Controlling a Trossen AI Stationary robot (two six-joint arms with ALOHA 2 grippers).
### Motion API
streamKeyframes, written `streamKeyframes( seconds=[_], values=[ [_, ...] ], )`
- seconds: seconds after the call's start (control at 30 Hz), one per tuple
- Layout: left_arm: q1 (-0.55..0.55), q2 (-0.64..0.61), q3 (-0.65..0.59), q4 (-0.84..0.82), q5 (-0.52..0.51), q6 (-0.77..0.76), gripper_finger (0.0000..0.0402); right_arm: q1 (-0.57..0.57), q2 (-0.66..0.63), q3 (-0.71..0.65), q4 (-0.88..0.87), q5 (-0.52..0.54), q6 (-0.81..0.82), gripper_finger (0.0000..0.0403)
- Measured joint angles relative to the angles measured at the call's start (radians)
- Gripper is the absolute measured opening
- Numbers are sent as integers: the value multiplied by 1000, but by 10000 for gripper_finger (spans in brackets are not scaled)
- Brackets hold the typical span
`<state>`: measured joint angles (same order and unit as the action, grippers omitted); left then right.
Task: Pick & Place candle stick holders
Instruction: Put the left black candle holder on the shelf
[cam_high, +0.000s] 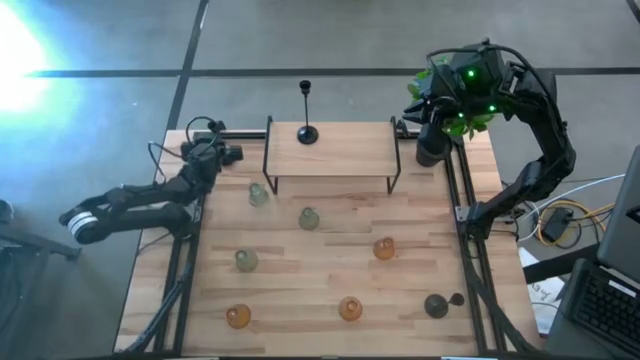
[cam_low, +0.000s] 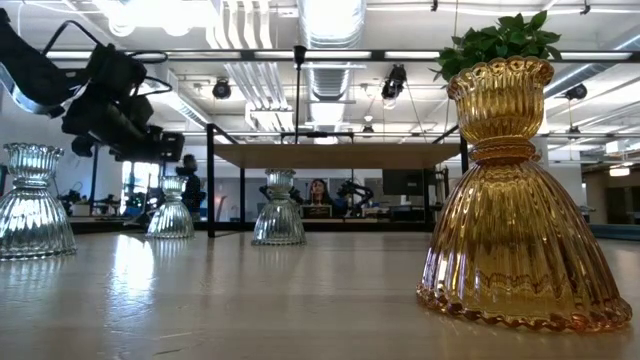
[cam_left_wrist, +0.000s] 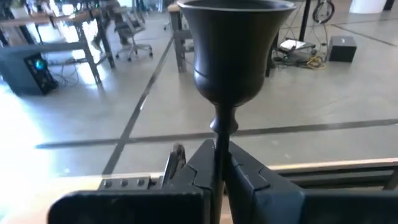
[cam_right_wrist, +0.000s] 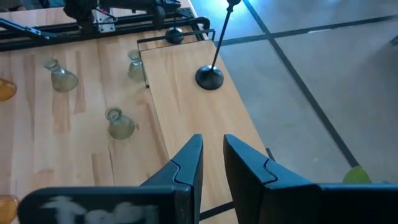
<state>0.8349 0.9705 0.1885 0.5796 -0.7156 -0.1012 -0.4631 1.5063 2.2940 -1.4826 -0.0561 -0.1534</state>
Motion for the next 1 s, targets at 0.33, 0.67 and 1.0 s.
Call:
streamKeyframes(
  seconds=[0.33,0.67,1.0],
  values=[
    [1,-199,188,-289,64,30,19,0,-3,0,-1,0,-5,54],
    [-21,-320,566,-910,466,-4,18,0,-8,0,0,-7,-26,52],
    [-50,-300,876,-1024,994,-19,18,1,-9,-5,20,-157,-34,54]
  ],
)
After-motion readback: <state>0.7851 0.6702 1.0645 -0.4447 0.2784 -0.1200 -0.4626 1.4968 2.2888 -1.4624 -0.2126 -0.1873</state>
